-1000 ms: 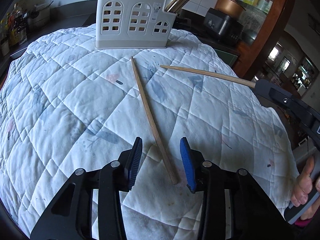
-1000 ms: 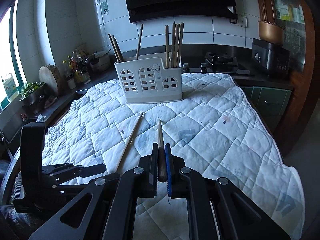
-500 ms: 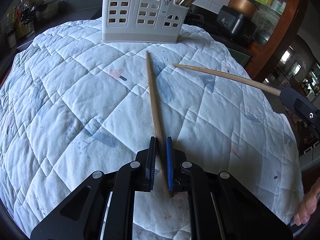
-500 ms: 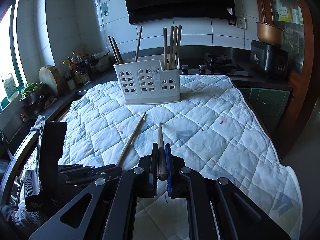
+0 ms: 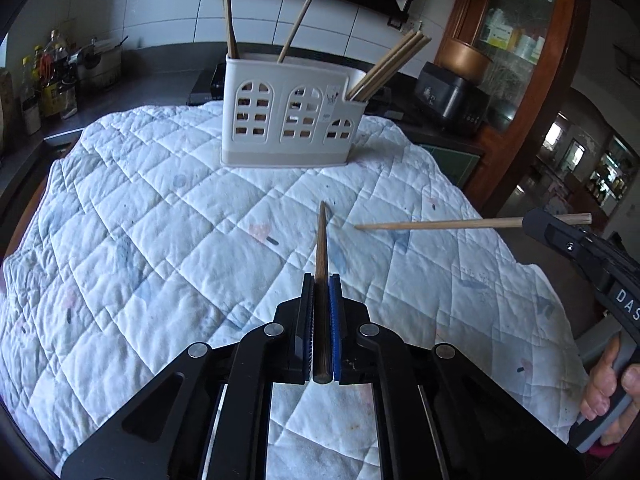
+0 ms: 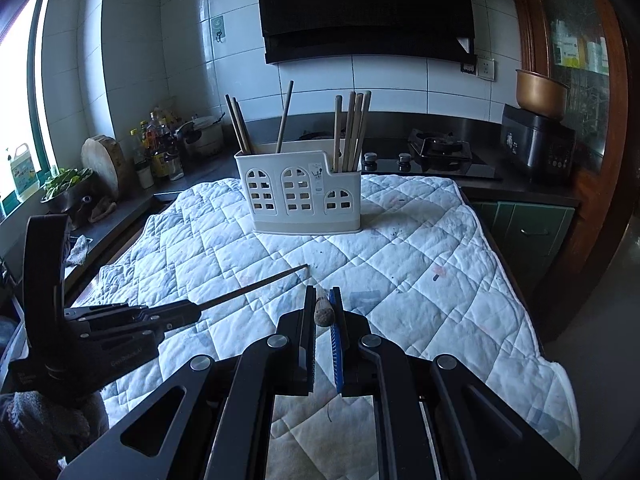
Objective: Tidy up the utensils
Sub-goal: 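Lift both held chopsticks up over the white holder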
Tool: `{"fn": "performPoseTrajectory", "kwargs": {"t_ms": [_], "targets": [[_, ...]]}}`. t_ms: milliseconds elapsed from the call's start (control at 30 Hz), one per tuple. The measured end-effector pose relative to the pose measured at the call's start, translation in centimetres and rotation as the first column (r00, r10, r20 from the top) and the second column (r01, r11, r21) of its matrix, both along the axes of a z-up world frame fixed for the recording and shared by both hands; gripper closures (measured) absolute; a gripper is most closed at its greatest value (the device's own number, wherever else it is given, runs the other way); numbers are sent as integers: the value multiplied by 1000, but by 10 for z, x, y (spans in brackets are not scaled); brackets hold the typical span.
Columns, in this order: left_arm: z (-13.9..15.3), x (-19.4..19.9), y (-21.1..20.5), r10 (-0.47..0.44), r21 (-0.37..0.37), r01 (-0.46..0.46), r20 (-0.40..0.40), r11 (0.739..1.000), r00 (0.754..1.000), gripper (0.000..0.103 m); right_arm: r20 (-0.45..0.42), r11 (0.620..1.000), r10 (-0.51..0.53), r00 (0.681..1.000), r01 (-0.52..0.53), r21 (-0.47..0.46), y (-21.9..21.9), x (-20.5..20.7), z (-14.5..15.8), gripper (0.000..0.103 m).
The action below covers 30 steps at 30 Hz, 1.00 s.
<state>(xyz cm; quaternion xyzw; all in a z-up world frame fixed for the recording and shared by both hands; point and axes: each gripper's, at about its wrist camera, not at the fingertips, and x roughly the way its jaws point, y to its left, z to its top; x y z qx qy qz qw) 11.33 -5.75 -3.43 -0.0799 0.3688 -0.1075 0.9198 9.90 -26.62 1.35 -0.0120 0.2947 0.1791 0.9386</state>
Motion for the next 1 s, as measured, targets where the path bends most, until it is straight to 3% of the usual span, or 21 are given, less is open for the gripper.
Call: {"fn": "performPoseTrajectory", "kwargs": {"t_ms": [267, 733, 1000], "targets": [[45, 7, 15, -58, 59, 53, 84, 997, 995, 97, -4, 999, 49, 999, -49, -10, 8, 16, 30, 96], [96, 56, 31, -124, 48, 120, 88, 992, 988, 97, 1, 991, 131, 991, -131, -41, 28, 57, 102, 96], [143, 84, 42, -110, 89, 96, 167, 991, 980, 97, 21, 992, 120, 993, -119, -28, 30, 98, 146, 96]]}}
